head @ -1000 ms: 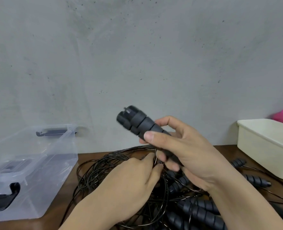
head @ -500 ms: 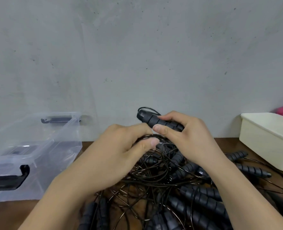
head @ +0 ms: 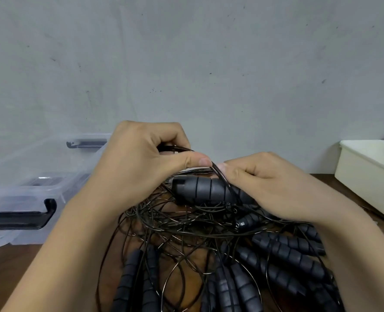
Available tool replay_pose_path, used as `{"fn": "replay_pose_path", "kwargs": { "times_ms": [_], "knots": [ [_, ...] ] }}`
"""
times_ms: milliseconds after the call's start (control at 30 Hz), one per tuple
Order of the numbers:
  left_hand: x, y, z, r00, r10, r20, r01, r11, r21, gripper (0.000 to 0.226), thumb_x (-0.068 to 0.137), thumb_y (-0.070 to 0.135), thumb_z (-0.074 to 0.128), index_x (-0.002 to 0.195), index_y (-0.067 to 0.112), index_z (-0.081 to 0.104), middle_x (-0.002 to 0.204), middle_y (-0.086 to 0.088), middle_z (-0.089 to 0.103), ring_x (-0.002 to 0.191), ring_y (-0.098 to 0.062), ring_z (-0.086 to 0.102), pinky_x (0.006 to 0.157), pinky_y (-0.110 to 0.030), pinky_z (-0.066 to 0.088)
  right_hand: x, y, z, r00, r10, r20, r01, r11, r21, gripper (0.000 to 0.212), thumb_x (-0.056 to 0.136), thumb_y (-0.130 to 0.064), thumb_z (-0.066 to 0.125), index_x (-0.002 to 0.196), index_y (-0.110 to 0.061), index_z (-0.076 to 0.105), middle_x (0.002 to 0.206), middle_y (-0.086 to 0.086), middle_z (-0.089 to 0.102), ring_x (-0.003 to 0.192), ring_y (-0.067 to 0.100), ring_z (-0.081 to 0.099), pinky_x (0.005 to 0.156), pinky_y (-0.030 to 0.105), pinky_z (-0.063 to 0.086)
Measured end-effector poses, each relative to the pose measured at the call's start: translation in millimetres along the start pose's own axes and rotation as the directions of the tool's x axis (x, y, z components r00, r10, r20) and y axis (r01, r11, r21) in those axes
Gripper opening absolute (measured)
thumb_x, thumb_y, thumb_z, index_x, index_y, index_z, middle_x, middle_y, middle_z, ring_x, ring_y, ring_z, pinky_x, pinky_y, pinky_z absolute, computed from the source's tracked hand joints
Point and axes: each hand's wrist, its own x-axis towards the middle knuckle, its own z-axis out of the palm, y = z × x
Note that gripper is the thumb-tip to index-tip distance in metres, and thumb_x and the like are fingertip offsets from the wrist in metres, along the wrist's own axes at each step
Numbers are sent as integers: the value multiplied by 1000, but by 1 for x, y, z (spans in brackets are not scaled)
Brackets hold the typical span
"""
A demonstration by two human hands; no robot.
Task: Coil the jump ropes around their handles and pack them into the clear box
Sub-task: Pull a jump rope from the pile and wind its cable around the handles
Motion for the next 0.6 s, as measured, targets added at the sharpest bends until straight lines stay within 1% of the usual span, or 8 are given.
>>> {"fn": "replay_pose_path", "kwargs": {
  "times_ms": [167,200,267,300,367,467,533,600],
  "knots": [
    [-5,17,3,992,124,-27,-120,986,118,33,79,56,83,71,27,72,56,13,49,53,-11,43,51,-19,30,-7,-4,-14,1000,-10,3,10,998,-63,54,103,-60,47,80,-12,58,60,-5,43,57,8,40,57,26,35],
    [-6,19,3,989,144,-35,-138,982,132,33,80,57,82,71,27,72,56,12,48,53,-12,42,51,-19,29,-8,-3,-16,1000,-10,-11,9,998,-56,55,104,-60,47,80,-12,58,61,-3,43,57,10,40,58,27,36],
    [-7,20,3,985,167,-42,-156,970,184,36,82,60,82,71,27,72,54,7,46,54,-16,42,50,-24,29,-11,-4,-20,998,11,-58,-13,999,-31,58,99,-67,48,80,-14,61,62,2,46,60,19,44,61,36,40],
    [-6,19,3,983,176,-41,-163,961,223,38,82,62,82,72,27,72,53,6,44,54,-17,42,50,-26,29,-12,-6,-22,996,30,-79,-33,999,-39,57,94,-73,52,82,-20,67,62,-1,52,60,20,49,62,39,42],
    [-6,18,4,980,196,-36,-178,941,287,38,83,63,81,73,28,72,54,9,39,55,-16,43,52,-24,27,-15,-12,-21,993,72,-90,-81,990,-111,51,79,-85,63,92,-36,74,67,-5,64,62,14,58,61,37,46],
    [-5,17,8,971,238,13,-228,912,340,38,84,66,78,76,29,72,57,10,38,56,-14,45,54,-23,28,-17,-14,-15,997,59,-51,-73,944,-321,41,74,-85,73,89,-48,65,71,-7,65,68,10,59,56,32,43],
    [-4,13,7,971,239,24,-234,920,315,39,79,67,80,75,30,72,57,8,40,55,-15,44,52,-25,28,-18,-15,-15,999,41,15,-34,942,-334,36,80,-77,75,84,-43,63,65,-5,59,60,11,53,53,28,36],
    [-2,3,6,987,159,7,-157,968,196,43,71,69,85,72,29,72,54,4,46,54,-17,44,49,-31,31,-21,-17,-21,991,31,128,-9,986,-166,36,85,-64,80,87,-30,68,63,-1,55,55,7,47,55,27,35]
  ]
}}
